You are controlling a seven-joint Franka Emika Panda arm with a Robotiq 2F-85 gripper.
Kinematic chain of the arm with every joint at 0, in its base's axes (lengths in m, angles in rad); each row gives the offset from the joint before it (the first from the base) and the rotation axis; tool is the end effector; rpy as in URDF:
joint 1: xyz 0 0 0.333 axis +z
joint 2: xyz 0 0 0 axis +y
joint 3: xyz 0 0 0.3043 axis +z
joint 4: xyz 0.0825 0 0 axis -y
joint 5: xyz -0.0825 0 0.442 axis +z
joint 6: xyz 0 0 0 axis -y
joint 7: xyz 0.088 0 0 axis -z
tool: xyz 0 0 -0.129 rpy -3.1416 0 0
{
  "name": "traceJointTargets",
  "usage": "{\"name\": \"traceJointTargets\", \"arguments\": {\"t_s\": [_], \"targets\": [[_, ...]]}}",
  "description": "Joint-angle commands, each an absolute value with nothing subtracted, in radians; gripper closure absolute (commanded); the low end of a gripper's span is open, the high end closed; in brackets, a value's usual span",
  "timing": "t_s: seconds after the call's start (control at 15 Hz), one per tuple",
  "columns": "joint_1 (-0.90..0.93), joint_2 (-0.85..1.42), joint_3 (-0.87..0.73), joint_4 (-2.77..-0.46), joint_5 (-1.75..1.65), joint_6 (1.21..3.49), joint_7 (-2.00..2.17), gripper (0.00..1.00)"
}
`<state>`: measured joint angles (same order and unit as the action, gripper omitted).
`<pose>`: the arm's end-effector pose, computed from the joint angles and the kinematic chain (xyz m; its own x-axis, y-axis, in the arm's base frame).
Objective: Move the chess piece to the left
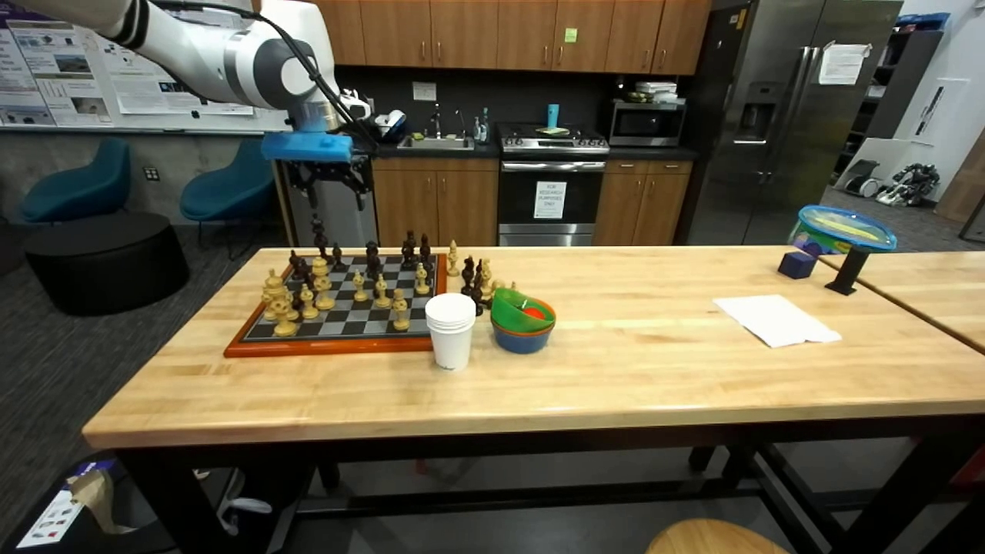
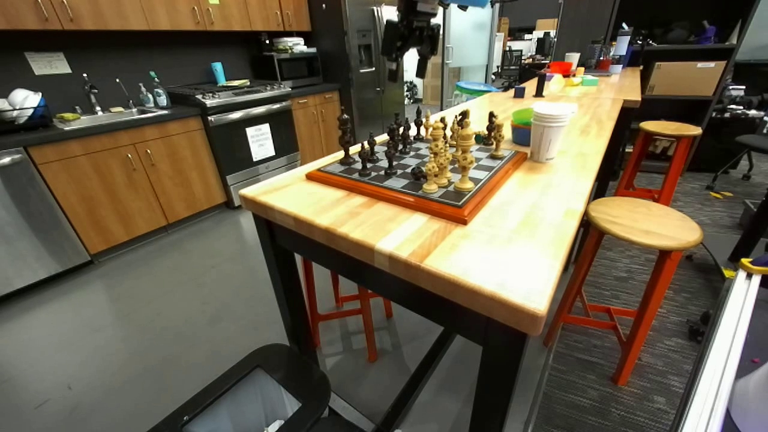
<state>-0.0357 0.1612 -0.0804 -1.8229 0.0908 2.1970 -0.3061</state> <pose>0.6777 -0.0725 0.4111 0.9647 0.1425 0.2216 0.1469 -0.9891 -0.0036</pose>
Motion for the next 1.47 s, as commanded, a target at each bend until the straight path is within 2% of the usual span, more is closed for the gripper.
{"name": "traceJointTargets", "arguments": {"t_s": [0.0,0.33,0.4,0.8,1.4], "targets": [[-0.071,0.269,-0.061,-1.682,0.118,2.15,-0.302,0.0],[-0.104,0.392,-0.05,-1.534,0.122,2.136,-0.288,0.0],[-0.096,0.339,-0.048,-1.618,0.098,2.169,-0.292,0.0],[-0.108,0.391,-0.044,-1.552,0.097,2.156,-0.289,0.0],[-0.162,0.557,-0.036,-1.341,0.117,2.088,-0.285,0.0]]}}
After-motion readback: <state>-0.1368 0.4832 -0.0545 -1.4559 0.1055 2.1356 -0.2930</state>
